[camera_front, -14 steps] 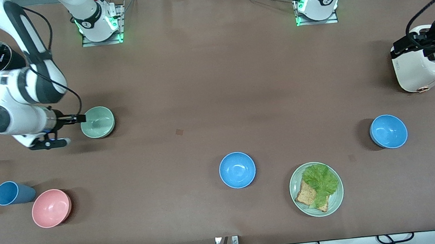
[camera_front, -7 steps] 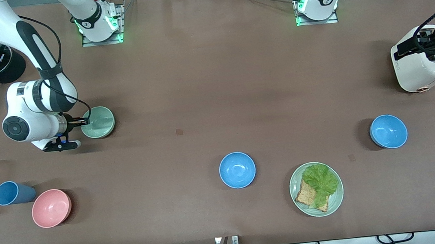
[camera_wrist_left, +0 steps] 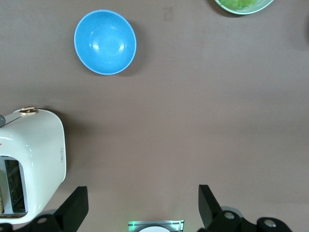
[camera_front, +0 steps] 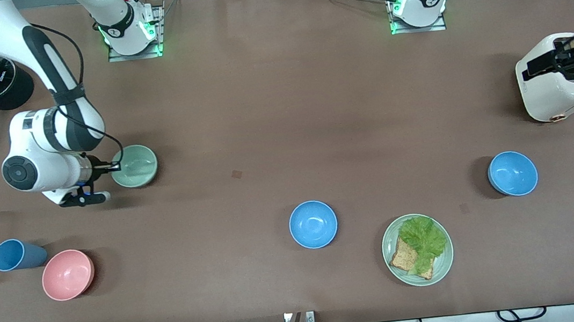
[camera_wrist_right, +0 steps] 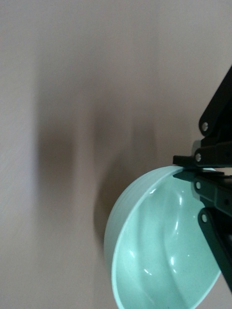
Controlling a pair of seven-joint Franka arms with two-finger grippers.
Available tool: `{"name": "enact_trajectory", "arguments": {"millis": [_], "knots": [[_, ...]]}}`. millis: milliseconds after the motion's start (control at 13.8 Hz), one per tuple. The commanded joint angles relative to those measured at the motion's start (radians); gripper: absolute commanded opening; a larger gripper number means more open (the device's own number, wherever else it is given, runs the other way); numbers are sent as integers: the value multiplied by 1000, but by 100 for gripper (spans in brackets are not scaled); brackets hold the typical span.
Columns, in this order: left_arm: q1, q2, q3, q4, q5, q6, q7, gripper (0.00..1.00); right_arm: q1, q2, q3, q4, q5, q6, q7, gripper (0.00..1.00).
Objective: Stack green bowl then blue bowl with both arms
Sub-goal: 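Carry the green bowl to mid-table while the left gripper reaches the blue bowl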
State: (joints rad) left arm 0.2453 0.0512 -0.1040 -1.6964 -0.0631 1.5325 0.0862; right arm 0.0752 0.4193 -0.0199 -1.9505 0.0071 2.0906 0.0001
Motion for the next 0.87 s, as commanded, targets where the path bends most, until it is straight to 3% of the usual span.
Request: {"name": "enact_trajectory", "arguments": {"millis": [0, 289, 578, 794], "knots": [[18, 58, -2, 29, -1, 0, 20, 100, 139, 59, -2, 138, 19, -32, 50, 0], [80, 203, -3, 27, 0, 144, 20, 100, 311, 140, 18, 260, 37, -37, 242, 0], [104, 329, -5, 21, 6, 317, 182, 100, 451, 182, 18, 291, 262, -31, 261, 0], [118, 406, -3, 23, 32, 449, 240, 100, 512, 205, 18, 294, 338, -23, 281, 0]]}}
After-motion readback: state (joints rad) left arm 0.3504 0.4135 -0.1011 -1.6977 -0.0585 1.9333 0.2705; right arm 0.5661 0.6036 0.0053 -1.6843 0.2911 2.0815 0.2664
